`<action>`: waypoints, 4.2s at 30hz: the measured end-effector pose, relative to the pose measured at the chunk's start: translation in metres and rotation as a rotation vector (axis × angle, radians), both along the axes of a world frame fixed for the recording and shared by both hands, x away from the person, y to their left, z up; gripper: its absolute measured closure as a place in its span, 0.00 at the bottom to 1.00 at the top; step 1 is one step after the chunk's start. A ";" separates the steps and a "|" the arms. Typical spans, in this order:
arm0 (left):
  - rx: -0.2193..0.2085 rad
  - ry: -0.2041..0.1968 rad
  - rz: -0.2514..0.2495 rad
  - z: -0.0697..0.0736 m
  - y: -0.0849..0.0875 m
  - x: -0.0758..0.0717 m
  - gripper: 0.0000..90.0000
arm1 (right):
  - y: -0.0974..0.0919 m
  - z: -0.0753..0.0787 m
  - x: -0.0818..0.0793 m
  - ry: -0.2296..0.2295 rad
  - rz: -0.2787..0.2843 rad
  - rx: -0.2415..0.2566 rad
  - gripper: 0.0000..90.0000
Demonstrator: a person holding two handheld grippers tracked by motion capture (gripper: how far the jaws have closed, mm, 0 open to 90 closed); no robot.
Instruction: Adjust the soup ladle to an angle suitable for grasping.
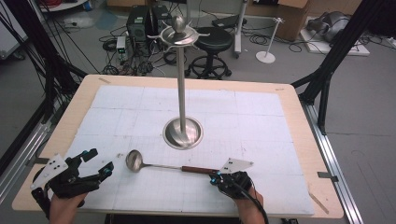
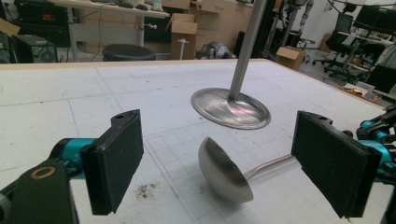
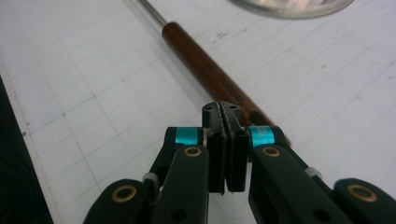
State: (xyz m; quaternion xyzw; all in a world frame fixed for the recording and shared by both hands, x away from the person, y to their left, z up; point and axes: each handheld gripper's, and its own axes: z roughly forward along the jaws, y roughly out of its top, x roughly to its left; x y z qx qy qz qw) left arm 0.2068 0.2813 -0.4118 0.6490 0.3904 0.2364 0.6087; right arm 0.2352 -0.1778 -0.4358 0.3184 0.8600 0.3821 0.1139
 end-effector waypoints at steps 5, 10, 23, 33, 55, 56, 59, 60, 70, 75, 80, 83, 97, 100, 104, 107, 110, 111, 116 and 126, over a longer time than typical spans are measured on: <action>-0.001 0.000 0.004 0.000 0.001 0.000 0.19 | 0.004 -0.006 0.002 0.012 -0.013 -0.026 1.00; 0.000 0.002 0.006 0.000 0.001 -0.001 0.19 | 0.001 -0.006 0.005 -0.009 -0.073 -0.041 1.00; 0.002 0.008 0.005 -0.001 0.000 0.000 0.19 | -0.003 -0.007 0.016 -0.050 -0.195 -0.076 1.00; -0.001 0.007 0.012 -0.002 0.002 0.001 0.19 | -0.001 -0.010 0.036 -0.046 -0.253 -0.036 1.00; -0.011 0.006 0.018 -0.001 0.006 0.000 0.19 | -0.015 -0.013 0.056 -0.058 -0.501 0.034 1.00; -0.015 0.004 0.020 -0.001 0.006 0.000 0.19 | -0.013 -0.014 0.059 -0.053 -0.503 0.036 1.00; -0.017 0.005 0.022 -0.001 0.007 0.000 0.19 | -0.009 -0.014 0.060 -0.050 -0.489 0.022 1.00; -0.016 0.007 0.025 -0.001 0.007 0.000 0.19 | -0.007 -0.014 0.061 -0.051 -0.481 0.025 1.00; -0.032 0.006 0.042 0.000 0.013 0.000 0.19 | 0.004 -0.014 0.063 -0.052 -0.464 0.026 1.00; -0.037 0.002 0.052 0.002 0.018 -0.001 0.19 | 0.014 -0.014 0.063 -0.055 -0.435 0.033 1.00; -0.052 -0.005 0.063 0.003 0.023 -0.002 0.19 | 0.028 -0.014 0.063 -0.050 -0.394 0.043 1.00; -0.054 -0.007 0.071 0.004 0.026 -0.003 0.19 | 0.034 -0.014 0.063 -0.045 -0.378 0.049 1.00; -0.047 -0.012 0.077 0.005 0.028 -0.004 0.19 | 0.055 -0.014 0.063 -0.033 -0.305 0.062 0.99; -0.045 -0.014 0.078 0.006 0.029 -0.004 0.19 | 0.050 -0.011 0.062 -0.029 -0.307 0.053 0.86; -0.043 -0.010 0.071 0.006 0.031 -0.004 0.20 | 0.035 -0.003 0.055 -0.040 -0.320 0.076 0.77; -0.042 -0.007 0.049 0.008 0.031 -0.002 0.21 | 0.009 0.009 0.043 -0.054 -0.319 0.104 0.58; -0.031 -0.003 0.016 0.010 0.030 0.002 0.23 | -0.013 0.016 0.028 -0.063 -0.314 0.116 0.46; -0.026 0.002 0.005 0.011 0.030 0.004 0.23 | -0.020 0.019 0.024 -0.066 -0.321 0.111 0.41; 0.037 0.024 -0.082 0.021 0.022 0.016 0.24 | -0.049 0.031 0.004 -0.099 -0.337 0.076 0.29; 0.362 0.151 -0.341 0.041 -0.036 0.046 0.26 | -0.079 0.033 -0.012 -0.122 -0.358 0.101 0.26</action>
